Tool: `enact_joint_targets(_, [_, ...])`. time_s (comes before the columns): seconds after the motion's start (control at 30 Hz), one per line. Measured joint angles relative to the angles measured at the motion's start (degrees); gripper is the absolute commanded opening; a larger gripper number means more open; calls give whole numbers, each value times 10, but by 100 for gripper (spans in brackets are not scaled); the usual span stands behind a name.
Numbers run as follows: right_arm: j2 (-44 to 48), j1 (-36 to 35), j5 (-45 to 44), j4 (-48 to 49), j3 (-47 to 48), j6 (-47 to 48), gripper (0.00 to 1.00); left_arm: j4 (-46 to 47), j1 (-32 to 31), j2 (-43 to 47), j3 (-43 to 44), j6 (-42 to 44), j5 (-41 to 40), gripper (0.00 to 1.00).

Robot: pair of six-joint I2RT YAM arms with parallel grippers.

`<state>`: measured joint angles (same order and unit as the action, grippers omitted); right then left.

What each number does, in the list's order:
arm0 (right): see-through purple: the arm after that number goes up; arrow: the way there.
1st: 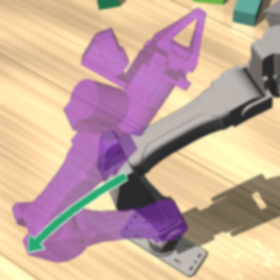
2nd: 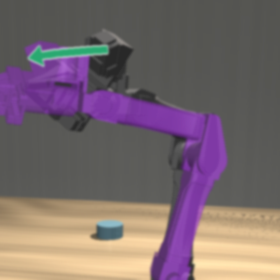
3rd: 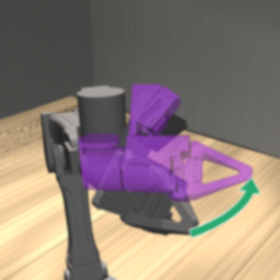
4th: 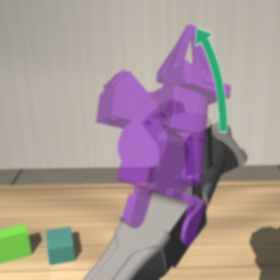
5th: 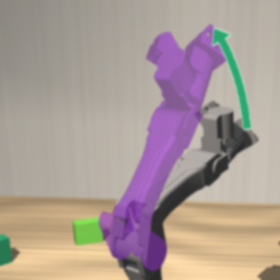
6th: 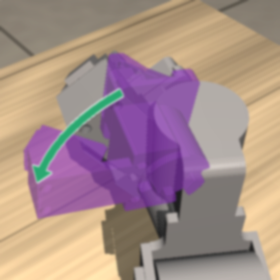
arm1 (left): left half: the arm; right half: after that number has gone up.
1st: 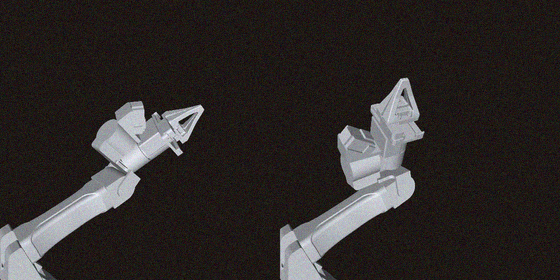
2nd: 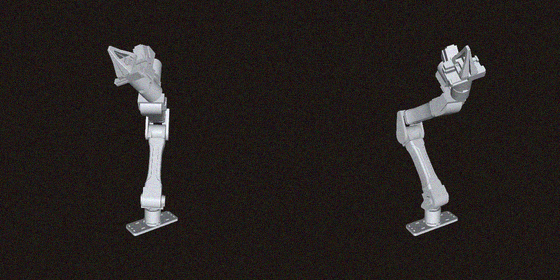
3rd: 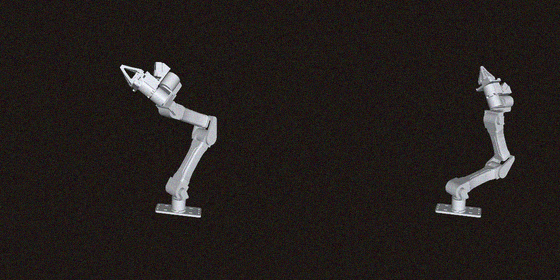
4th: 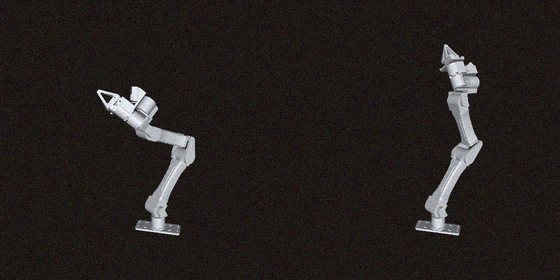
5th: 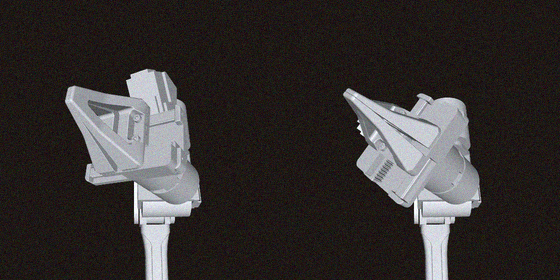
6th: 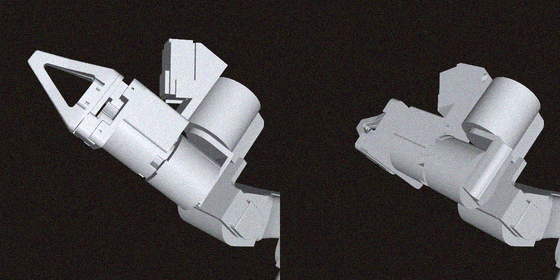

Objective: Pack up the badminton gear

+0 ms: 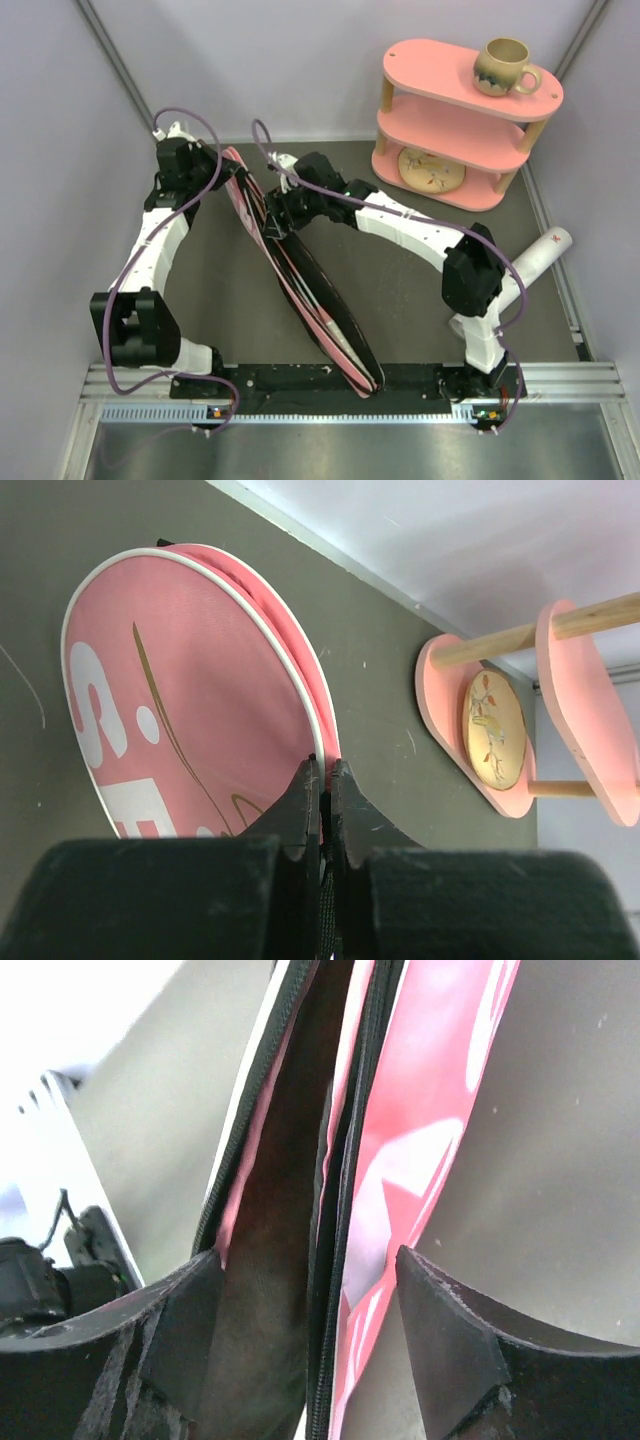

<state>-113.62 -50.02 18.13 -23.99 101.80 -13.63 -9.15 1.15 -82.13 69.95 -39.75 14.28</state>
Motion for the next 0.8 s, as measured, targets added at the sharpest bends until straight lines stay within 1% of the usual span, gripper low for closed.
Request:
enact_joint_targets(0.1, [-10, 16, 26, 28, 24, -43, 74, 15, 7, 0, -8, -8, 18, 0])
enact_joint_targets(0.23, [-48, 50, 68, 86, 80, -126, 74, 55, 19, 1, -31, -24, 50, 0])
enact_joint_targets(0.33, [-90, 73, 96, 126, 126, -193, 67, 80, 30, 7, -50, -37, 71, 0])
enact_joint_targets(0.37, [-107, 79, 106, 142, 142, -219, 61, 86, 33, 9, -55, -41, 76, 0])
enact_joint_targets(0.5, [-173, 97, 138, 200, 190, -317, 53, 103, 42, 16, -71, -54, 94, 0])
enact_joint_targets(0.53, [-186, 99, 144, 214, 194, -339, 53, 108, 43, 17, -74, -56, 96, 0])
enact_joint_targets(0.67, [-223, 102, 168, 258, 195, -414, 47, 121, 44, 19, -83, -63, 105, 0])
enact_joint_targets(0.8, [-238, 102, 191, 310, 195, -474, 47, 125, 46, 19, -85, -68, 109, 0])
